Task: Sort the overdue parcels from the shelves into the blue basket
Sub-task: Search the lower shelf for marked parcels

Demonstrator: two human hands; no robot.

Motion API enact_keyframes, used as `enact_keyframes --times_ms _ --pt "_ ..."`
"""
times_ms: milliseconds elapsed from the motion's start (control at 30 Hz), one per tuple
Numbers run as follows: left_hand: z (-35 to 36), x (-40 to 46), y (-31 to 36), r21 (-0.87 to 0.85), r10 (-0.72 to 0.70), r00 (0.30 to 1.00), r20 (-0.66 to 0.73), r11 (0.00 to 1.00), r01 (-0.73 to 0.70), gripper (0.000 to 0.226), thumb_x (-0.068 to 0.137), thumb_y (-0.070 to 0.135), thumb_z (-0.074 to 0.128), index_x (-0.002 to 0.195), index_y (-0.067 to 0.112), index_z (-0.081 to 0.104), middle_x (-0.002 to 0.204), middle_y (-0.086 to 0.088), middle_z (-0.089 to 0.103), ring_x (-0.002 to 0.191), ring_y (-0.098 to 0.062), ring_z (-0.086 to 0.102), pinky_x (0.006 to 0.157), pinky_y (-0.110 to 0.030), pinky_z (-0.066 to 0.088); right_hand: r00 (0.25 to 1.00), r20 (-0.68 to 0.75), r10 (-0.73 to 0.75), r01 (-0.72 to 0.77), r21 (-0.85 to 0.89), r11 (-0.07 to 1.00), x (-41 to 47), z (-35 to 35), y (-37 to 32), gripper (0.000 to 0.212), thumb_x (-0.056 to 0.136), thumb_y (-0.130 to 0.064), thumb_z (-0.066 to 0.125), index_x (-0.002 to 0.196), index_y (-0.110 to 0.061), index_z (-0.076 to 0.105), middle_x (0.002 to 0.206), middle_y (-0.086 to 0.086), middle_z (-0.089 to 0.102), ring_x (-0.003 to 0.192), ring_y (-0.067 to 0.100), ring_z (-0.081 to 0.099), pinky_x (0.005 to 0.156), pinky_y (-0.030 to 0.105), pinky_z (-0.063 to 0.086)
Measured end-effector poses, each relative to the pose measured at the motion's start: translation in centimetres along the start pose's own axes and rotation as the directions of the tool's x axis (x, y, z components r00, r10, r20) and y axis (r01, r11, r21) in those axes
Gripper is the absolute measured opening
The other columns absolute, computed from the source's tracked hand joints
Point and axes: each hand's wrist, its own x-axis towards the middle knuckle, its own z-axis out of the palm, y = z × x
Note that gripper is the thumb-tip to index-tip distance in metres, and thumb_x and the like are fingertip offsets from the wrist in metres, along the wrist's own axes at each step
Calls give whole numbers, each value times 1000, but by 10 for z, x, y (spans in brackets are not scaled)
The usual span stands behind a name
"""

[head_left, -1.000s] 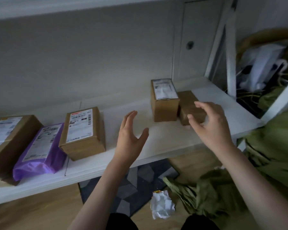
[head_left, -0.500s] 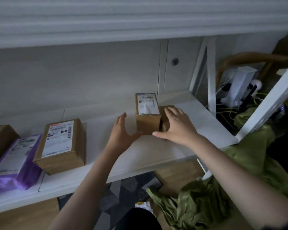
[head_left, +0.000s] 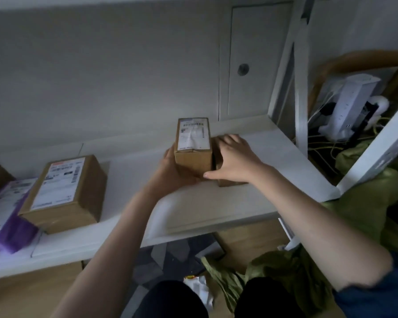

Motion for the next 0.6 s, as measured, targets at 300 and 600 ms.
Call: enact_keyframes --times_ms 300,600 --pt "5 -27 62 -204 -122 992 27 971 125 98 64 36 97 145 16 46 141 -2 57 126 -23 59 103 -56 50 999 -33 -8 10 72 997 2 14 -11 93 74 -63 72 148 -15 44 147 7 48 137 29 35 116 41 28" --pt "-4 -67 83 153 141 955 -262 983 -103 88 80 27 82 154 13 36 144 8 42 135 -7 42 108 -18 40 927 -364 -93 197 261 945 -30 23 -29 79 80 -37 78 146 -8 47 134 9 59 129 25 47 112 29 35"
